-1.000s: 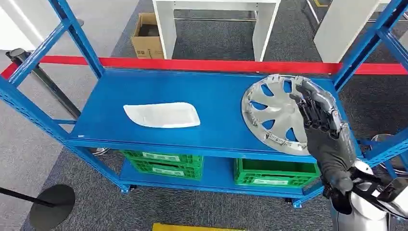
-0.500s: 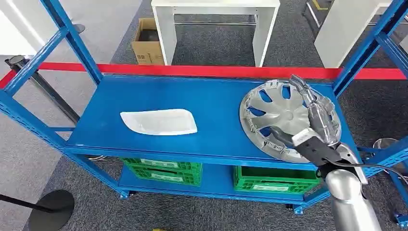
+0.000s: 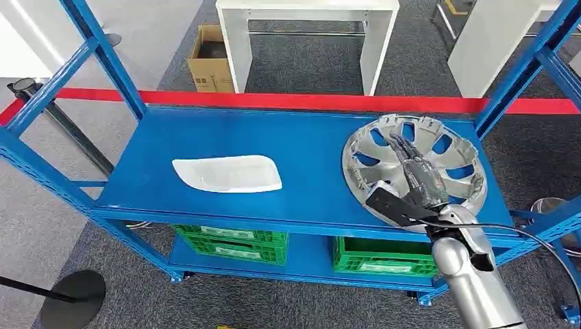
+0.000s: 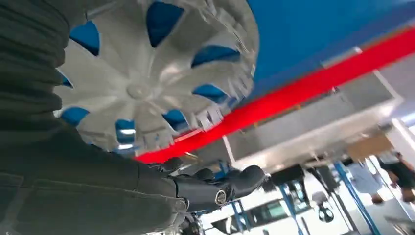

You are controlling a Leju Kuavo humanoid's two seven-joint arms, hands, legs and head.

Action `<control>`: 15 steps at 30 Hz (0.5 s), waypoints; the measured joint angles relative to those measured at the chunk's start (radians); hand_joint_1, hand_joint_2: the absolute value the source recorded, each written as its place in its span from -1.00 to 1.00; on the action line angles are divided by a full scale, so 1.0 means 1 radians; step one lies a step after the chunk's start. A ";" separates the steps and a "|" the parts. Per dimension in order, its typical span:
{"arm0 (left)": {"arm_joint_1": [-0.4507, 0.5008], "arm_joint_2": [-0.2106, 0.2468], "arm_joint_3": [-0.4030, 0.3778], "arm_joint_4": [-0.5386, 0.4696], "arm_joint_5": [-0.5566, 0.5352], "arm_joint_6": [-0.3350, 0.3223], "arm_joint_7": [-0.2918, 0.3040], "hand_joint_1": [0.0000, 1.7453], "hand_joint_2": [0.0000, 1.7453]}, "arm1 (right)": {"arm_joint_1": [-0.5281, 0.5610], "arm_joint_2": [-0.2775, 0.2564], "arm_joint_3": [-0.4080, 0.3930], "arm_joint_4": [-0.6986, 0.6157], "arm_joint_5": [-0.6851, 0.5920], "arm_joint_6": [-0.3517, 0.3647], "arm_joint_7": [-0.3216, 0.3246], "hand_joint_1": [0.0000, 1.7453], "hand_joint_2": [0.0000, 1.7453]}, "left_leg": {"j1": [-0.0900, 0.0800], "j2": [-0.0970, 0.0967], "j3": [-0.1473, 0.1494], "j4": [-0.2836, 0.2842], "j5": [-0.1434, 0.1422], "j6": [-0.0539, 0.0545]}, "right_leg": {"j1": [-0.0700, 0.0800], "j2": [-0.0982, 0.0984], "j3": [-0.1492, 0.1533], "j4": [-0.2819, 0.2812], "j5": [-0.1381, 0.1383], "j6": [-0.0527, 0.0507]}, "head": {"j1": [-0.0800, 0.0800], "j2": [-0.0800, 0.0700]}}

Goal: Take the parts from the cabinet and place them on the table.

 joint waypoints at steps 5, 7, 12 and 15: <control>0.000 0.001 0.003 0.000 -0.002 0.000 0.001 -1.00 -1.00 | -0.006 -0.013 0.014 0.043 0.022 0.024 0.038 -1.00 1.00 | -0.003 0.000 0.000 0.001 0.000 0.000 | -0.003 0.000 0.001 -0.001 0.000 0.001 | 0.000 0.000; 0.001 0.001 0.007 0.000 -0.004 -0.002 0.001 -1.00 -1.00 | -0.006 -0.023 0.014 0.050 0.016 0.046 0.053 -1.00 1.00 | -0.005 0.000 0.000 0.001 -0.001 0.001 | -0.005 0.000 0.001 -0.002 0.001 0.001 | 0.000 0.000; 0.001 0.002 0.011 0.000 -0.010 -0.002 0.001 -1.00 -1.00 | -0.006 -0.067 0.003 0.056 -0.052 0.145 0.065 -1.00 1.00 | -0.006 0.000 0.000 0.002 -0.001 0.001 | -0.006 0.000 0.001 -0.002 0.001 0.001 | 0.000 0.000; 0.001 0.002 0.014 0.000 -0.013 -0.002 0.002 -1.00 -1.00 | -0.006 -0.096 -0.010 0.059 -0.083 0.199 0.068 -1.00 1.00 | -0.006 0.000 0.000 0.002 -0.001 0.002 | -0.006 0.000 0.001 -0.002 0.001 0.001 | 0.000 0.000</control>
